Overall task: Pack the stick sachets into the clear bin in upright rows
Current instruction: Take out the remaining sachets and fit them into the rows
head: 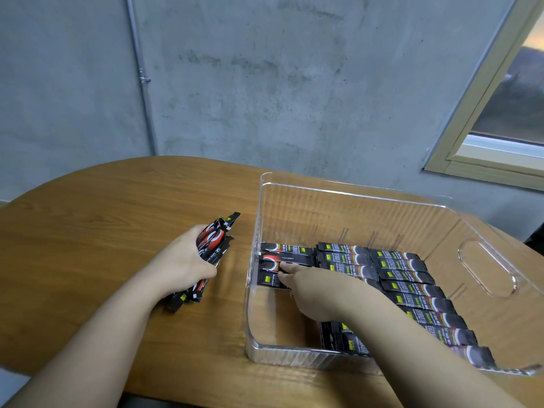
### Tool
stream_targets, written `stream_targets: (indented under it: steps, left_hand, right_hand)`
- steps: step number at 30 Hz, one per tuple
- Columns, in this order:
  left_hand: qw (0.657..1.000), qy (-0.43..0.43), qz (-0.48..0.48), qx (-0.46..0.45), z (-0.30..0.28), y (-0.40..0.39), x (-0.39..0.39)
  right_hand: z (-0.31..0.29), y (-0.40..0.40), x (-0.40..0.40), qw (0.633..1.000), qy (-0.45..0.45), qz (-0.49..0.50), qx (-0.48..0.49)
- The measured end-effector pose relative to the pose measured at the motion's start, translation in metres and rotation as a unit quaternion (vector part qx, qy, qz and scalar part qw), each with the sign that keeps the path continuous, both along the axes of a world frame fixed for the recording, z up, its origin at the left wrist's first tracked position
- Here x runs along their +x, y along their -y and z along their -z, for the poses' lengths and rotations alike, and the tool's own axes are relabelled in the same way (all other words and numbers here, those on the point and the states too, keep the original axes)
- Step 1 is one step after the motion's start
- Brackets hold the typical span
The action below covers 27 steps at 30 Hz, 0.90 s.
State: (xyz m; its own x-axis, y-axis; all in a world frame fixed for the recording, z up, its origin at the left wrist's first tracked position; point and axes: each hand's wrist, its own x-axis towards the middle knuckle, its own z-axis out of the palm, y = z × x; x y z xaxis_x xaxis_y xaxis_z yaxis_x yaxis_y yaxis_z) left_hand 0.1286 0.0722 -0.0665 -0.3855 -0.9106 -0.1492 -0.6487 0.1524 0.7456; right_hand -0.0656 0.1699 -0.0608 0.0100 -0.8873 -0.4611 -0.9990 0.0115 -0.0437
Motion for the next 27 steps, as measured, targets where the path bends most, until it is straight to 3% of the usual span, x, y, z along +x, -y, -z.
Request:
stream_targets:
  steps: [7, 13, 22, 27]
  left_hand:
    - [0.999, -0.033, -0.005, 0.000, 0.000, -0.013, 0.004]
    - [0.996, -0.091, -0.013, 0.011, -0.001, -0.032, 0.017]
    - [0.995, -0.097, -0.011, 0.009, -0.001, -0.044, 0.022]
    - [0.998, -0.065, -0.009, 0.005, 0.003, -0.040, 0.020]
  right_hand:
    - [-0.002, -0.009, 0.002, 0.999, 0.029, 0.014, -0.017]
    - [-0.006, -0.017, -0.005, 0.982, 0.076, 0.063, -0.158]
    - [-0.007, 0.016, 0.002, 0.998, 0.002, 0.054, -0.034]
    - [-0.004, 0.012, 0.007, 0.999, -0.022, 0.034, -0.010]
